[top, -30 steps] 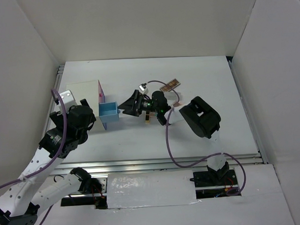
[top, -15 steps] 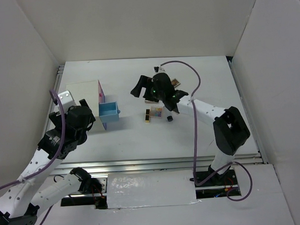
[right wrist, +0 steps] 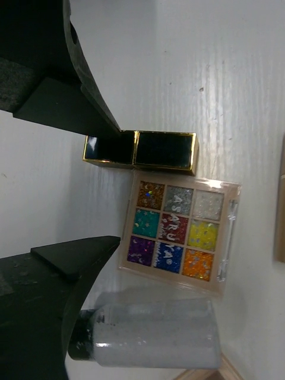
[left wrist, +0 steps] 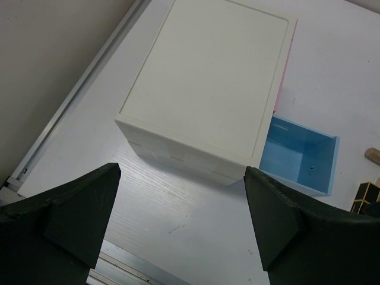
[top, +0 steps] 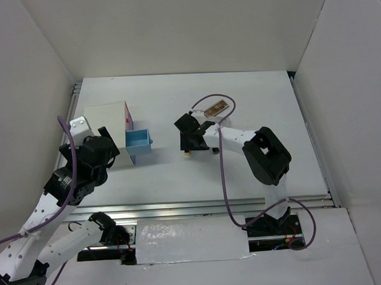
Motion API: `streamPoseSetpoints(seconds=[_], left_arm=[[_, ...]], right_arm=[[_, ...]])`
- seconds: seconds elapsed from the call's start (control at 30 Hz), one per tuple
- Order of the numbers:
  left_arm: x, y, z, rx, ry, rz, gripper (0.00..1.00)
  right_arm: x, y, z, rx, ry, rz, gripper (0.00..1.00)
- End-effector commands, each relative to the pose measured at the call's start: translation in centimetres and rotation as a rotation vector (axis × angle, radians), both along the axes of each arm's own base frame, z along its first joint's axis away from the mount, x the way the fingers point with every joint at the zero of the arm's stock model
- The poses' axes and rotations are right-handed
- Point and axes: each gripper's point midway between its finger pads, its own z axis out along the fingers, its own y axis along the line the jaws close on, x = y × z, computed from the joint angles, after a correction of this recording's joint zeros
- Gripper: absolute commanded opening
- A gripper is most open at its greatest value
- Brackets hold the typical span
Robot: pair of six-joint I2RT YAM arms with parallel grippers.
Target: Organize the makeup
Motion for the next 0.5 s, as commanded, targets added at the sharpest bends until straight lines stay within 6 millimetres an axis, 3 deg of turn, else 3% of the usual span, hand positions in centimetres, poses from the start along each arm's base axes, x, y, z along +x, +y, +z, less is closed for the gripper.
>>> streamPoseSetpoints(seconds=[0.0,0.2,0.4,0.47], left_arm=[[0.1,0.1,1.4,-0.022,-0.044,0.005,0.99],[0.1,0.1,1.4,-0.02,-0.045,0.0,0.99],[0.2,-0.1,1.4,-0.02,-0.043,-0.005,1.0],[0.3,-0.2,1.4,-0.019,-0.04,-0.01,0.99]], right_arm=[[0.4,0.5,0.5,-0.029,-0.019,0.006,0.73],[0.1,1.9,-0.5,-0.02,0.003,0.037,0.69],[-0.3,3.5,0.4,0.032,-0.028,0.053,0.67],[-0.3,3.7,-0.2,0.026,-0.012,0.059,0.66]])
